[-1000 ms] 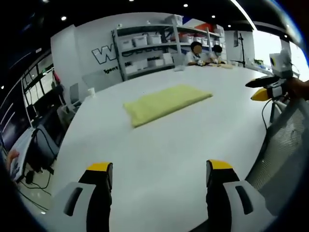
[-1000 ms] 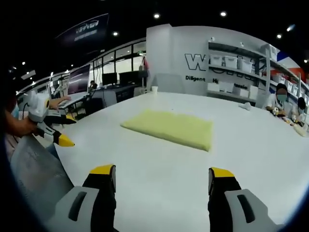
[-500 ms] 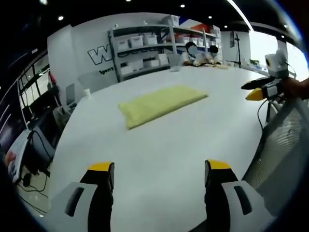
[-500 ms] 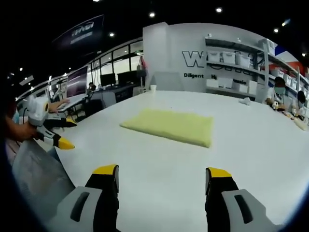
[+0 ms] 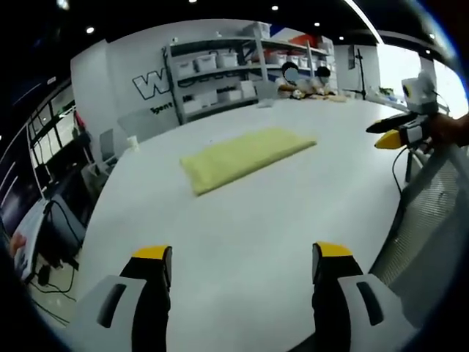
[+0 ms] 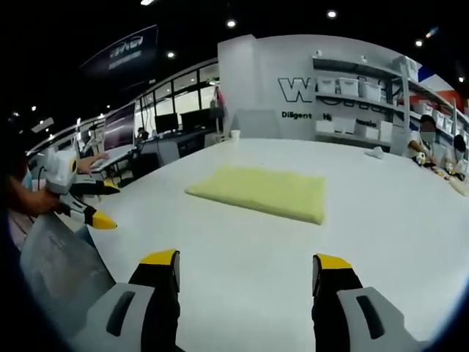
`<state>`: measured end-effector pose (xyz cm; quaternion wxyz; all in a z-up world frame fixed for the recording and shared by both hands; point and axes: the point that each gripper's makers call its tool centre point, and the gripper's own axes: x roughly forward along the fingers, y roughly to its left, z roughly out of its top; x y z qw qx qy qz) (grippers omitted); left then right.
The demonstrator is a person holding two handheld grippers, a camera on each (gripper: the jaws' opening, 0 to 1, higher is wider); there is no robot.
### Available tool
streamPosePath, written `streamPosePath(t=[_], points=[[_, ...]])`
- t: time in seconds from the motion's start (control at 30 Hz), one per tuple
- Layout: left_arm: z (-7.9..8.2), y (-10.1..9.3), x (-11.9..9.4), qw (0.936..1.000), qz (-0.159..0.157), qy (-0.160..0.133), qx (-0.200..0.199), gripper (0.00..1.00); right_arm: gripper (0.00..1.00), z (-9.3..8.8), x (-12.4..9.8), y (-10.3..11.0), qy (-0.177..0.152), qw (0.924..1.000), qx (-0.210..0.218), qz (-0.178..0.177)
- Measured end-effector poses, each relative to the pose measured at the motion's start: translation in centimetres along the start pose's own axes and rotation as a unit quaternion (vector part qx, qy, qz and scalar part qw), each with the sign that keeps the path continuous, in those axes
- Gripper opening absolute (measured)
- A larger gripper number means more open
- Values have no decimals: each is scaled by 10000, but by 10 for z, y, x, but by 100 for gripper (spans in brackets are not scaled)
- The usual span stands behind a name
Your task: Fold the garment on the visible template until the final outline fits inside the template.
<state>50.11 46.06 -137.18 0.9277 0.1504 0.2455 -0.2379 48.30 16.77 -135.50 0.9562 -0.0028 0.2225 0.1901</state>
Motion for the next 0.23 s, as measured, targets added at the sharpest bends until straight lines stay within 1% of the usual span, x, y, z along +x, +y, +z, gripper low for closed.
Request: streamPosePath(t=[0.13, 0.23], points=[[-1, -2, 1, 10000, -34, 33, 22, 85, 70, -1, -1, -1, 10, 10000, 26, -20], [-1, -2, 1, 10000, -44, 41, 38, 85, 70, 2, -2, -2, -78, 9999, 101, -17]])
